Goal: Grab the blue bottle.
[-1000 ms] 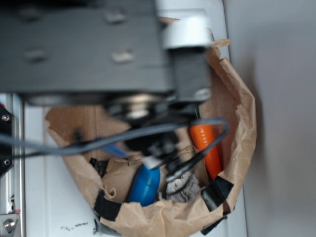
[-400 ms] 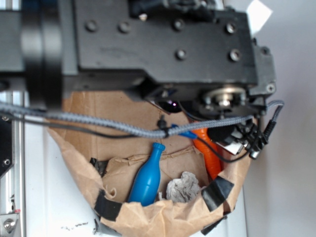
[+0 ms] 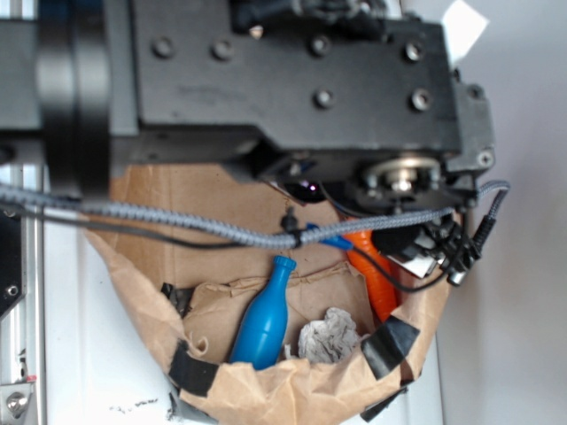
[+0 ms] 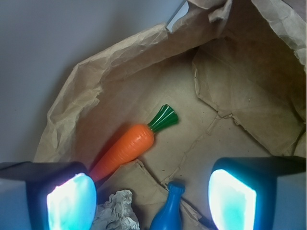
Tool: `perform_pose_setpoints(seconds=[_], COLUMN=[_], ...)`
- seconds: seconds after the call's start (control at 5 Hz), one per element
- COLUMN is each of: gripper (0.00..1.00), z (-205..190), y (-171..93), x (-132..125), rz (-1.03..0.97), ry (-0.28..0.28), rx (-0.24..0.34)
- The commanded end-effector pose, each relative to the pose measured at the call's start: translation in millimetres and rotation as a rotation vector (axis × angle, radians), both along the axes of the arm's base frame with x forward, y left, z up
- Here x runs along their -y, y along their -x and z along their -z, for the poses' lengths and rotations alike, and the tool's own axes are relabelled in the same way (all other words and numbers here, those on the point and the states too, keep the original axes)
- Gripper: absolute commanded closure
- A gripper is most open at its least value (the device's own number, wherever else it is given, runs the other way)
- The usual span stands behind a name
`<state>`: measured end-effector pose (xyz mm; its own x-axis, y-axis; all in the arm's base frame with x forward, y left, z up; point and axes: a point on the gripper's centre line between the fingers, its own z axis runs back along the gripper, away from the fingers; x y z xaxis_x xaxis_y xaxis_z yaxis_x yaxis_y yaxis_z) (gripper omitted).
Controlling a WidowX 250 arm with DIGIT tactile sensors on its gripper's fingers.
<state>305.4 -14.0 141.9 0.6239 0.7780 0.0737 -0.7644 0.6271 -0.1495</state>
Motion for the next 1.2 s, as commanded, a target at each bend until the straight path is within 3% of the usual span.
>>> perform_pose_setpoints(seconds=[0.0,0.2,0.4,0.6,1.0], gripper=[0.00,0.00,0.00,0.00,0.00], z=[19.9,31.4,37.7,45.9,60.0], y=[30.7,39.7,39.9,47.9,63.3], x=[-6.6,-5.1,10.7,30.7,63.1], rz=[0.032,0.043,0.027,0.038,0.027], ry=[-0.063,-0.081,-0.066,-0.023,-0.001], rx=[0.029,0.029,-0.010,-0.086,-0.080])
